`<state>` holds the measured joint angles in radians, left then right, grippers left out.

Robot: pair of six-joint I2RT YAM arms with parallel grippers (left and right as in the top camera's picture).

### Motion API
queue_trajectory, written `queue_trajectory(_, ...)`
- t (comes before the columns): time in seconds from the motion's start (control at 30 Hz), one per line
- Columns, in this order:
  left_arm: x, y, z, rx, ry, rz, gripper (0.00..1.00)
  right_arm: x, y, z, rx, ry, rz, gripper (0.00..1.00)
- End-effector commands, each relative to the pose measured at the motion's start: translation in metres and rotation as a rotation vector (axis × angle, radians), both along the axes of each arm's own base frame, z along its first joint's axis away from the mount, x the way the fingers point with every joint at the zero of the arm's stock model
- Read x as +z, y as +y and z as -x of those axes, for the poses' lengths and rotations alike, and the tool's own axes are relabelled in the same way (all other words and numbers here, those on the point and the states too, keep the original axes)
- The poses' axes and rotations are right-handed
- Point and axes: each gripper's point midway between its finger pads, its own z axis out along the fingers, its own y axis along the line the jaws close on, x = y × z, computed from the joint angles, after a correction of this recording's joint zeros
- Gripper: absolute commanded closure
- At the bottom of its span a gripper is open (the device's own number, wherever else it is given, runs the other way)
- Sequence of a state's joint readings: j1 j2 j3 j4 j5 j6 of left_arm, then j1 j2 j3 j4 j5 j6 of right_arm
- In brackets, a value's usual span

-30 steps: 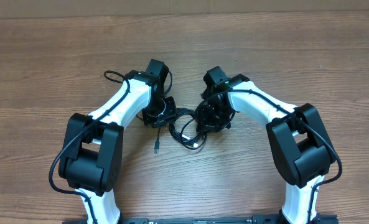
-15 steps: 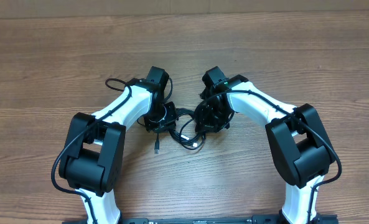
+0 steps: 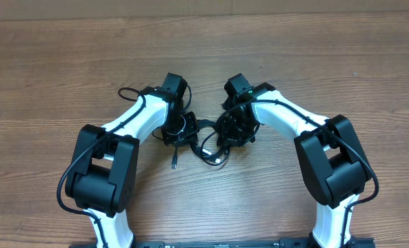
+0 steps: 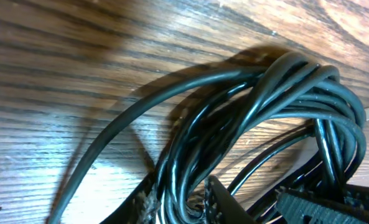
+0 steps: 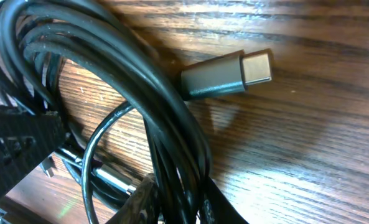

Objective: Untangle cables

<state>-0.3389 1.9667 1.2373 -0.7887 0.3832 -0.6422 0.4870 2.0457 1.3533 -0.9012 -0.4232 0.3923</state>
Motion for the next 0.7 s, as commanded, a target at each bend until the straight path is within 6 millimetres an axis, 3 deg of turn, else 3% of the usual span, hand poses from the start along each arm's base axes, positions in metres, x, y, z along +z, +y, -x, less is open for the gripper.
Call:
queue_trajectory(0.0, 0.001, -0.008, 0.004, 0.004, 0.032, 0.051, 0.72, 0.009, 0.003, 0.000, 0.003, -0.022, -0.017, 0.80)
queue_trajectory(0.67, 0.012, -0.009, -0.004, -0.003, 0.021, 0.085, 0.69, 0.009, 0.003, 0.000, 0.003, -0.022, -0.017, 0.80)
